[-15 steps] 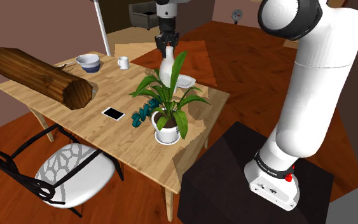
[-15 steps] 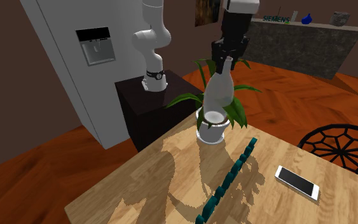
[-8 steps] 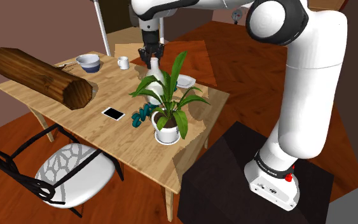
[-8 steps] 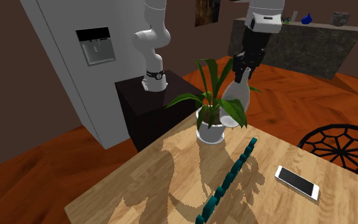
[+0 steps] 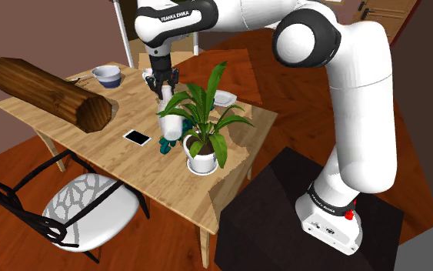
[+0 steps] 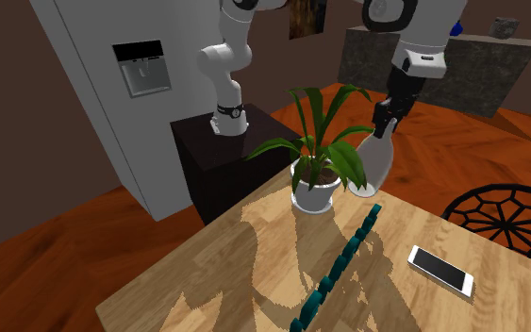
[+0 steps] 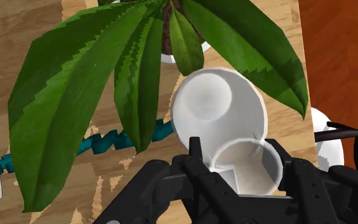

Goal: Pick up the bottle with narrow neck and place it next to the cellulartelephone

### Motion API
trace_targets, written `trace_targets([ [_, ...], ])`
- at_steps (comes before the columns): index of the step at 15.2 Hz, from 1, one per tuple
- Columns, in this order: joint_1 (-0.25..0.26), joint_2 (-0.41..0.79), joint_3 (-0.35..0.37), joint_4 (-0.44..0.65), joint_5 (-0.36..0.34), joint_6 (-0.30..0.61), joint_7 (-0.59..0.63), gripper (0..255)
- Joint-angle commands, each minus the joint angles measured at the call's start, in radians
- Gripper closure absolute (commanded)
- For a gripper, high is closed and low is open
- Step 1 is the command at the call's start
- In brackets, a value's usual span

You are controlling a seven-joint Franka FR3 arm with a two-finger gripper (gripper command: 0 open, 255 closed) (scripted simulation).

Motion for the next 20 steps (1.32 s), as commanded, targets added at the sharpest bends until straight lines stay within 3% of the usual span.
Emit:
trace_targets([
  [1, 0.021, 0.053, 0.008, 0.055, -0.002, 0.000, 0.030, 255],
  [6, 0.076, 0.208, 0.022, 0.227, -0.007, -0.016, 0.098, 255],
  [11, 0.126, 0.412, 0.031, 0.502, -0.011, -0.087, 0.156, 255],
  [20, 0.126, 0.429, 0.031, 0.413, -0.011, 0.020, 0.154, 255],
])
